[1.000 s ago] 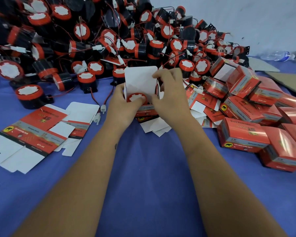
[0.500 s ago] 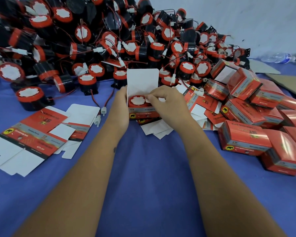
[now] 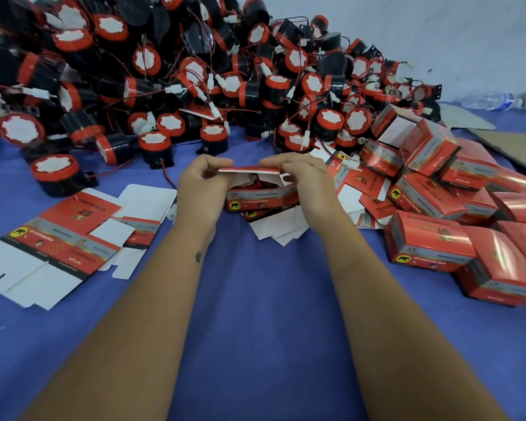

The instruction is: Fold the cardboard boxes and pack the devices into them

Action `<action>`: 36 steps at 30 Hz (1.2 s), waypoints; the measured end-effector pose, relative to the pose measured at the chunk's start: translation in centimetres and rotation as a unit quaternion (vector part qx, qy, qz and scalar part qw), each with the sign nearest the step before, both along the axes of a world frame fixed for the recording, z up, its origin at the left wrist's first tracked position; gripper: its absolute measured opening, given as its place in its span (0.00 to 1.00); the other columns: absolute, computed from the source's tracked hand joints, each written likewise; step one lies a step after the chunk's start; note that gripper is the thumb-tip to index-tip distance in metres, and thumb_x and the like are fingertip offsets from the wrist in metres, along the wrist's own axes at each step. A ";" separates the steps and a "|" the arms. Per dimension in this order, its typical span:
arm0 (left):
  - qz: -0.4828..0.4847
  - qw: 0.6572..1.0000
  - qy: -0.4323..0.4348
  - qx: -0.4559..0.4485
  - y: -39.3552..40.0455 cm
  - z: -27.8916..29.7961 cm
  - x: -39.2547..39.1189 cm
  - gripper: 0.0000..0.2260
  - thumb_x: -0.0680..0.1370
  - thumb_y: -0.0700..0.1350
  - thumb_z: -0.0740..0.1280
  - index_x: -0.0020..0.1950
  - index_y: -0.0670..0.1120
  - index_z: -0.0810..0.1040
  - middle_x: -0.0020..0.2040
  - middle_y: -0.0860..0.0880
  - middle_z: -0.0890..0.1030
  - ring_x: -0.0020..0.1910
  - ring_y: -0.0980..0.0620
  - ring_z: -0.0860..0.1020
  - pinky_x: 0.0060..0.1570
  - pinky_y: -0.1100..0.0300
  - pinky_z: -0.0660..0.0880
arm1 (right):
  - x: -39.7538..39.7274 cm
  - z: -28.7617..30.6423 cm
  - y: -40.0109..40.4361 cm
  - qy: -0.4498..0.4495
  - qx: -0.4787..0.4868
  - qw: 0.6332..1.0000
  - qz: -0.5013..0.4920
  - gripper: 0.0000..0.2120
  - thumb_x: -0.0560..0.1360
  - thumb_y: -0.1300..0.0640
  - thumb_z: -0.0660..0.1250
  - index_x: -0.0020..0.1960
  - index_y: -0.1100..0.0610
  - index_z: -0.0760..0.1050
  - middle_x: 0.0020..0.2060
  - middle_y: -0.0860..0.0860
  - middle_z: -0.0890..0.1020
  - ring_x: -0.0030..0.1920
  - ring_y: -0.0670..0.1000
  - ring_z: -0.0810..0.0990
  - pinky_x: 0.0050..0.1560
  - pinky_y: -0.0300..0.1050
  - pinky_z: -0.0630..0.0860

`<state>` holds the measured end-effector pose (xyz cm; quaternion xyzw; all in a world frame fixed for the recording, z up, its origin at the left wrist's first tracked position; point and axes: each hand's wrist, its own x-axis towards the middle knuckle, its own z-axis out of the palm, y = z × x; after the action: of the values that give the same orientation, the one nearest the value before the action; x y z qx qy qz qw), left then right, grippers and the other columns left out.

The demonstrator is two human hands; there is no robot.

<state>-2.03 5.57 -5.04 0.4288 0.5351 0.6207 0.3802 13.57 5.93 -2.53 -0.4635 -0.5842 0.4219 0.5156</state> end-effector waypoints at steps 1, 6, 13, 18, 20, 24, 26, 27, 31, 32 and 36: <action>0.000 0.999 -0.041 -0.011 0.1 0.2 -0.2 0.10 0.78 0.34 0.65 0.45 0.49 0.81 0.44 0.50 0.83 0.43 0.54 0.82 0.37 0.67 0.77 | 0.1 -0.1 0.1 0.003 -0.014 1.000 -0.004 0.16 0.79 0.64 0.57 0.47 0.59 0.85 0.51 0.50 0.84 0.50 0.41 0.81 0.37 0.28 0.74; -0.069 0.981 -0.178 -0.009 -0.2 0.8 -0.5 0.10 0.79 0.39 0.61 0.45 0.43 0.83 0.46 0.50 0.86 0.45 0.56 0.83 0.46 0.64 0.78 | 0.0 -0.7 0.3 -0.078 0.010 0.997 0.004 0.06 0.78 0.58 0.67 0.49 0.55 0.83 0.52 0.46 0.82 0.45 0.35 0.79 0.42 0.29 0.74; -0.069 0.981 0.175 0.040 -0.5 0.0 0.3 0.13 0.82 0.40 0.64 0.63 0.49 0.81 0.74 0.53 0.68 0.64 0.61 0.67 0.56 0.70 0.72 | -0.2 -1.1 0.3 -0.190 0.081 0.978 0.008 0.11 0.81 0.62 0.62 0.60 0.55 0.78 0.61 0.47 0.77 0.61 0.43 0.73 0.61 0.41 0.73; -0.094 0.984 0.151 0.029 -0.5 0.2 0.2 0.18 0.79 0.34 0.62 0.64 0.49 0.80 0.72 0.54 0.69 0.65 0.58 0.69 0.47 0.77 0.71 | 0.2 -1.0 0.3 -0.188 0.056 0.980 0.033 0.17 0.77 0.61 0.69 0.65 0.53 0.77 0.67 0.46 0.74 0.65 0.43 0.71 0.61 0.37 0.70; -0.094 0.976 0.193 0.044 -0.5 0.0 0.0 0.19 0.79 0.33 0.63 0.66 0.49 0.79 0.72 0.53 0.69 0.67 0.57 0.68 0.55 0.72 0.71 | 0.3 -1.0 0.3 -0.208 0.063 0.976 0.028 0.19 0.76 0.61 0.70 0.66 0.53 0.77 0.68 0.46 0.74 0.67 0.43 0.70 0.63 0.36 0.68; -0.074 0.974 0.205 0.058 -0.4 -0.4 -0.1 0.16 0.80 0.37 0.66 0.66 0.49 0.76 0.69 0.54 0.73 0.67 0.56 0.71 0.60 0.70 0.70 | 0.0 -1.2 0.3 -0.227 0.089 0.970 -0.007 0.17 0.78 0.61 0.68 0.66 0.54 0.77 0.67 0.47 0.76 0.67 0.44 0.71 0.67 0.40 0.67; -0.070 0.981 0.173 0.055 -0.4 -0.4 -0.1 0.12 0.81 0.38 0.67 0.61 0.52 0.76 0.69 0.54 0.74 0.66 0.58 0.71 0.55 0.75 0.69 | -0.1 -1.3 0.3 -0.229 0.091 0.969 -0.013 0.15 0.79 0.59 0.67 0.66 0.53 0.77 0.66 0.46 0.77 0.65 0.44 0.72 0.67 0.41 0.68; -0.070 0.984 0.156 0.055 -0.4 -0.4 -0.1 0.11 0.81 0.39 0.67 0.60 0.53 0.76 0.69 0.55 0.74 0.65 0.58 0.72 0.53 0.76 0.70 | -0.1 -1.2 0.3 -0.223 0.086 0.971 -0.013 0.15 0.80 0.59 0.66 0.66 0.53 0.77 0.65 0.46 0.77 0.64 0.44 0.73 0.66 0.42 0.70; -0.070 0.990 0.108 0.063 -0.3 -0.5 -0.3 0.10 0.79 0.41 0.69 0.56 0.55 0.78 0.64 0.56 0.78 0.63 0.57 0.76 0.56 0.67 0.76 | -0.1 -1.1 0.2 -0.202 0.073 0.976 -0.022 0.12 0.81 0.56 0.64 0.64 0.51 0.78 0.55 0.44 0.80 0.56 0.47 0.78 0.57 0.50 0.78; -0.069 0.991 0.096 0.066 -0.3 -0.5 -0.3 0.10 0.79 0.40 0.70 0.55 0.54 0.79 0.63 0.56 0.78 0.62 0.57 0.77 0.58 0.63 0.77 | -0.1 -1.1 0.2 -0.200 0.076 0.977 -0.022 0.11 0.81 0.57 0.64 0.62 0.50 0.78 0.55 0.43 0.80 0.56 0.46 0.78 0.56 0.50 0.79; -0.068 0.994 0.057 0.063 -0.6 -0.1 -0.2 0.11 0.77 0.35 0.71 0.48 0.53 0.80 0.64 0.52 0.78 0.57 0.63 0.77 0.54 0.65 0.77 | -0.1 -1.1 0.1 -0.184 0.103 0.977 -0.010 0.08 0.79 0.59 0.65 0.53 0.48 0.76 0.53 0.41 0.80 0.58 0.44 0.77 0.54 0.48 0.79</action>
<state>-2.19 4.98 -5.16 0.5221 0.4857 0.6000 0.3628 13.48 6.03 -3.60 -0.4834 -0.7047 0.2614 0.4488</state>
